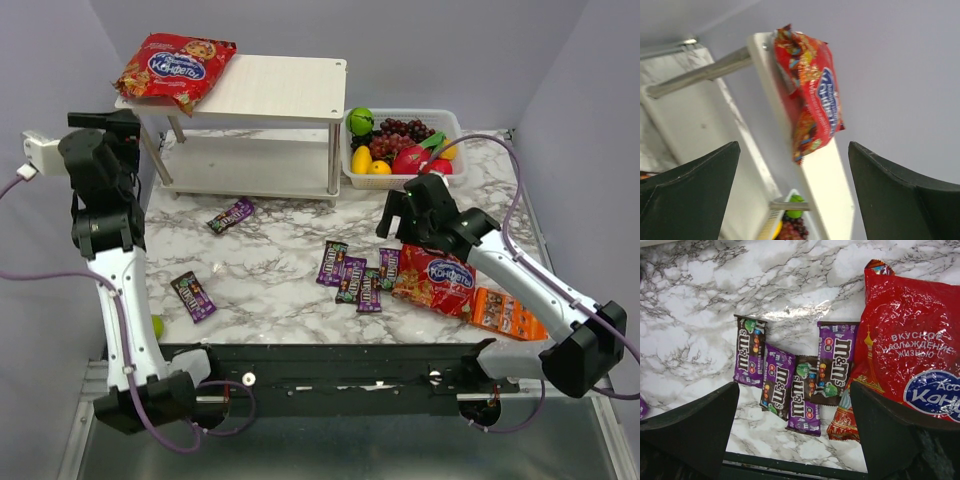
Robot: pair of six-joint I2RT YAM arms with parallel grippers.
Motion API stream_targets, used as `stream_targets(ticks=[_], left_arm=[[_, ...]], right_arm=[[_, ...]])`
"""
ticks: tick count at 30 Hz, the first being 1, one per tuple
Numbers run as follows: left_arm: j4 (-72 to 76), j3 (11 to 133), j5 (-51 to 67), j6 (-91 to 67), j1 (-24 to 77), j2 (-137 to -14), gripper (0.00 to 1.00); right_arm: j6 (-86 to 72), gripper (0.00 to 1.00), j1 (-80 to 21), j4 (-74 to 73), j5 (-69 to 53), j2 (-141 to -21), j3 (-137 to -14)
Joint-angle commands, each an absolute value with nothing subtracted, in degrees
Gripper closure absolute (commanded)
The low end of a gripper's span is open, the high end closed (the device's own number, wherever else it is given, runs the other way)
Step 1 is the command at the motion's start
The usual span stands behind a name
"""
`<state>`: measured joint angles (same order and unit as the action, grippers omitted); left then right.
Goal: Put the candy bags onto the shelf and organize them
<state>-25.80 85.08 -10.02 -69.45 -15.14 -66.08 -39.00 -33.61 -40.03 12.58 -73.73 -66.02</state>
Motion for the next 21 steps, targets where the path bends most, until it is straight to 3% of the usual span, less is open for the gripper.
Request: stream_targets(ticks=[1,6,15,21], left_arm=[[-25.6,74.3,-6.4,-56.9,-20.0,-55.9,0.01],[-28.7,69.5,2.6,-41.9,-21.8,-51.7,0.01],[-23.4,51.4,19.1,-43.0,-20.5,-50.1,0.01],[-23.3,47.4,23.7,-40.7,-15.7,-53.4,0.02]], right_arm=[[-40.3,0.00,-32.7,-42.4,12.9,-70.8,-63.7],[-45.2,0.00,-31.9,-45.3,13.1,-69.3,-62.0],[-46.8,0.06,-24.6,-48.8,12.3,-70.6,-58.7],[-45.2,0.08,-17.9,-52.0,18.6,-69.9,-55.9]])
